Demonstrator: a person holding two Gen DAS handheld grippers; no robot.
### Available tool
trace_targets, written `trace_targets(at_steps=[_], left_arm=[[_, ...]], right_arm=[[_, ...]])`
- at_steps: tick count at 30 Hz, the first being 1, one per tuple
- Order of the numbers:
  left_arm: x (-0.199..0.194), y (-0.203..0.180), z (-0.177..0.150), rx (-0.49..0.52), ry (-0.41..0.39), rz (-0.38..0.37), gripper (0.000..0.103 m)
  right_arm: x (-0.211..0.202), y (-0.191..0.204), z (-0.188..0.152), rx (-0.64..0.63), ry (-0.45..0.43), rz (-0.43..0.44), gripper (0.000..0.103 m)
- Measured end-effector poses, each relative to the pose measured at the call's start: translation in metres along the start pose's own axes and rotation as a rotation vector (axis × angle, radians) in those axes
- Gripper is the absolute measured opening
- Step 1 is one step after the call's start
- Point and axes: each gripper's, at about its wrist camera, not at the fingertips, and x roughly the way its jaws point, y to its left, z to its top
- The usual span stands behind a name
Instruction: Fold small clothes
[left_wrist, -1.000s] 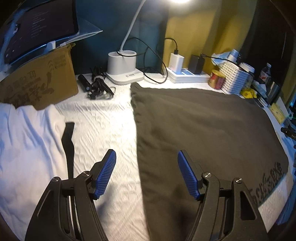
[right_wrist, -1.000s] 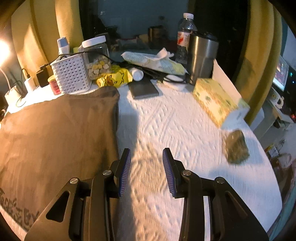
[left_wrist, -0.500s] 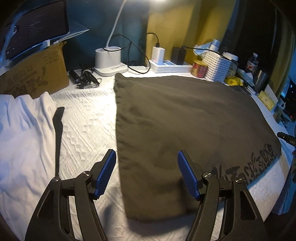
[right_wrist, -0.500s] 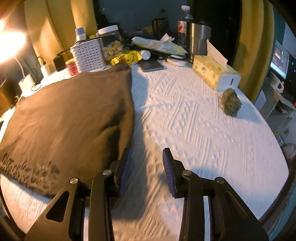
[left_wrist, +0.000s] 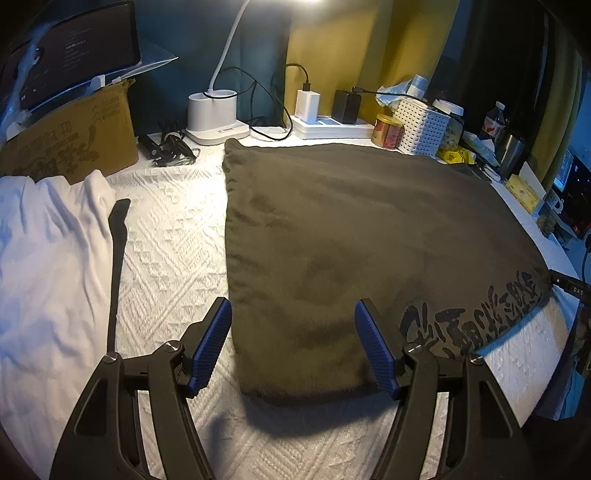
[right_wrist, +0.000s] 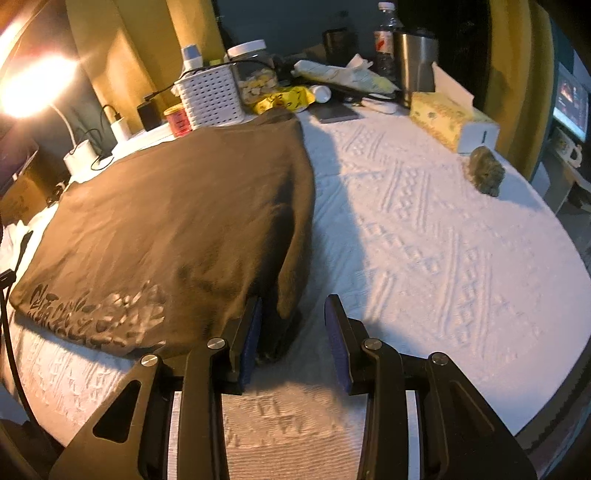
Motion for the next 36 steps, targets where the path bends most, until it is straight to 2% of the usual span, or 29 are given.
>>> trace_targets(at_steps=[1,2,11,15,16,17,21,28,29,31,32,33,36], left_arm=[[0.0,0.0,0.0,-0.001,0.001,0.001,0.069],[0.0,0.0,-0.001,-0.003,0.002,0.002,0.069],[-0.003,0.0,-0.001,0.003,0.0,0.014,0.069],[-0.001,0.0,-0.002,0.005,0.011,0.018,0.069],[0.0,0.0,-0.002,0.003,0.018,0.021,0.069],[0.001,0.001,-0.004,0.003,0.025,0.023,0.069],[-0.001,0.005,-0.007,-0.002,0.037,0.035,0.069],[-0.001,0.019,-0.016,-0.016,0.061,0.064,0.069],[-0.001,0.02,-0.017,-0.02,0.063,0.063,0.069],[-0.001,0.021,-0.017,-0.025,0.063,0.057,0.069],[-0.001,0.021,-0.017,-0.025,0.064,0.054,0.069],[0.0,0.021,-0.017,-0.024,0.066,0.05,0.069],[0.004,0.02,-0.018,-0.019,0.079,0.046,0.069]], right_arm=[[0.0,0.001,-0.001,-0.003,-0.004,0.007,0.025],[-0.001,0.002,-0.001,-0.012,-0.009,0.034,0.007],[-0.023,-0.013,0.008,-0.041,-0.07,-0.003,0.004],[-0.01,-0.022,0.004,-0.049,-0.042,-0.005,0.004],[0.001,-0.026,-0.001,-0.04,-0.013,-0.031,0.004],[0.003,-0.029,-0.004,-0.035,-0.028,-0.04,0.004],[-0.002,-0.039,-0.004,-0.001,-0.03,-0.102,0.004],[-0.014,-0.051,-0.005,0.021,-0.029,-0.121,0.005],[-0.015,-0.05,-0.004,0.021,-0.027,-0.121,0.006],[-0.015,-0.048,-0.002,0.028,-0.028,-0.116,0.03],[-0.015,-0.046,0.0,0.033,-0.035,-0.113,0.06],[-0.015,-0.044,0.002,0.039,-0.041,-0.104,0.072],[-0.014,-0.038,0.008,0.05,-0.052,-0.076,0.073]])
